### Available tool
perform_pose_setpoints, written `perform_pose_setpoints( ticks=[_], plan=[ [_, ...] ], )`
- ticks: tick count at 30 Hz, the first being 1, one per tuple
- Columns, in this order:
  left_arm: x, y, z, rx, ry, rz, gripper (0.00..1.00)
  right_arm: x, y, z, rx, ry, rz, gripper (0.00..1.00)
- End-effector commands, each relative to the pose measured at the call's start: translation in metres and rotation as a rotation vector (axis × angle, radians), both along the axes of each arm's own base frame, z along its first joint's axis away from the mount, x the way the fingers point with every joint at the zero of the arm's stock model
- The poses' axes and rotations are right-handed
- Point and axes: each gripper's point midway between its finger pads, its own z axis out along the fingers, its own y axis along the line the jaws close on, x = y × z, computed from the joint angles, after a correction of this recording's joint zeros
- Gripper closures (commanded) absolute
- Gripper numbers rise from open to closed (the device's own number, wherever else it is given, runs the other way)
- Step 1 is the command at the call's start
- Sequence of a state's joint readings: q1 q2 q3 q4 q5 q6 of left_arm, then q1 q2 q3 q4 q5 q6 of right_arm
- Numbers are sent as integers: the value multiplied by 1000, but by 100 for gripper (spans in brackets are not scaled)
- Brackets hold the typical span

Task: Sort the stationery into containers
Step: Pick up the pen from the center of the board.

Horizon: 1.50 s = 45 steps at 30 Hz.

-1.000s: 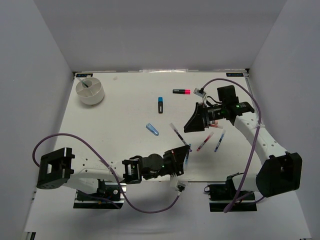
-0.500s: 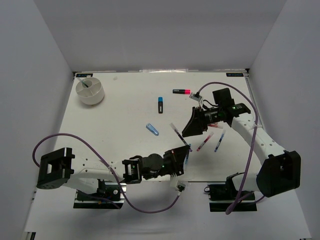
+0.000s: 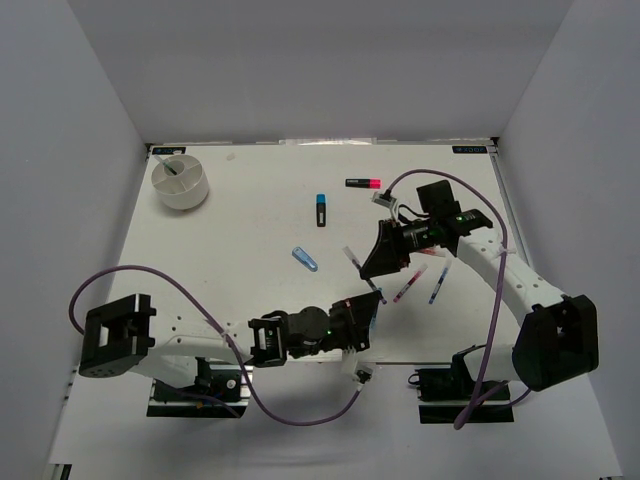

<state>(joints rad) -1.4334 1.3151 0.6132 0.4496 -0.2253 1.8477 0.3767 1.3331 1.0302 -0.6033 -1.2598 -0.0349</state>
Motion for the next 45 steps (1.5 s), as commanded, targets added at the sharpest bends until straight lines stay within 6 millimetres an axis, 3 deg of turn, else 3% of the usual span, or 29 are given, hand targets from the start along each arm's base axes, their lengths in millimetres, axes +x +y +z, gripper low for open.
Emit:
perform_pose_setpoints(
  ticks=[1,3,7,8,9,10,12,13,18,22,23,25,26,28,29,31,32,33,35,36,38,40,43,45],
  plan=[
    [0,-8,18,-51,-8,-13,100,-1,4,7,34,-28,28,61],
    [0,-7,18,-54,-10,-11,100,-1,5,5,31,-25,30,66],
    [1,-5,19,-71,-12,-6,100,-2,5,4,28,-25,30,84],
    [1,-5,21,-87,-12,-2,94,-2,6,4,27,-26,29,88],
    [2,-4,20,-92,-13,2,66,0,5,6,34,-26,27,90],
    [3,-2,22,-108,-18,8,53,1,5,8,44,-28,27,97],
    [3,0,25,-139,-23,11,23,3,6,14,61,1,24,100],
    [4,2,22,-136,-23,17,21,3,7,17,70,-1,30,100],
    [-2,11,36,-220,-33,7,21,17,6,29,98,45,13,100],
    [-9,25,38,-250,-13,-8,22,63,-2,41,110,-11,-73,100],
    [-8,30,33,-246,2,-4,22,77,-1,58,119,-78,-89,100],
    [-8,35,35,-263,40,21,24,104,-8,68,118,-132,-144,100],
    [3,37,49,-335,124,94,25,116,-9,85,120,-201,-170,100],
    [18,32,47,-334,280,211,26,139,-19,92,108,-266,-239,100],
    [31,25,69,-399,518,332,31,151,-24,99,95,-320,-285,100],
    [38,10,78,-414,786,434,39,162,-33,108,87,-413,-337,100],
    [43,12,73,-409,956,490,44,172,-38,105,68,-465,-383,100],
    [44,5,108,-475,1021,459,47,169,-42,113,74,-550,-394,100],
    [47,7,126,-556,1183,464,53,173,-51,111,56,-630,-448,100],
    [48,9,153,-617,1231,435,53,168,-54,106,59,-670,-463,100],
    [67,18,171,-728,1344,490,55,163,-58,103,59,-687,-473,100],
    [80,27,211,-843,1420,447,54,146,-58,99,89,-635,-425,100],
    [115,50,235,-1003,1535,474,54,126,-55,95,118,-566,-361,100],
    [141,62,224,-1015,1584,531,53,118,-54,94,128,-540,-345,100]
  ],
)
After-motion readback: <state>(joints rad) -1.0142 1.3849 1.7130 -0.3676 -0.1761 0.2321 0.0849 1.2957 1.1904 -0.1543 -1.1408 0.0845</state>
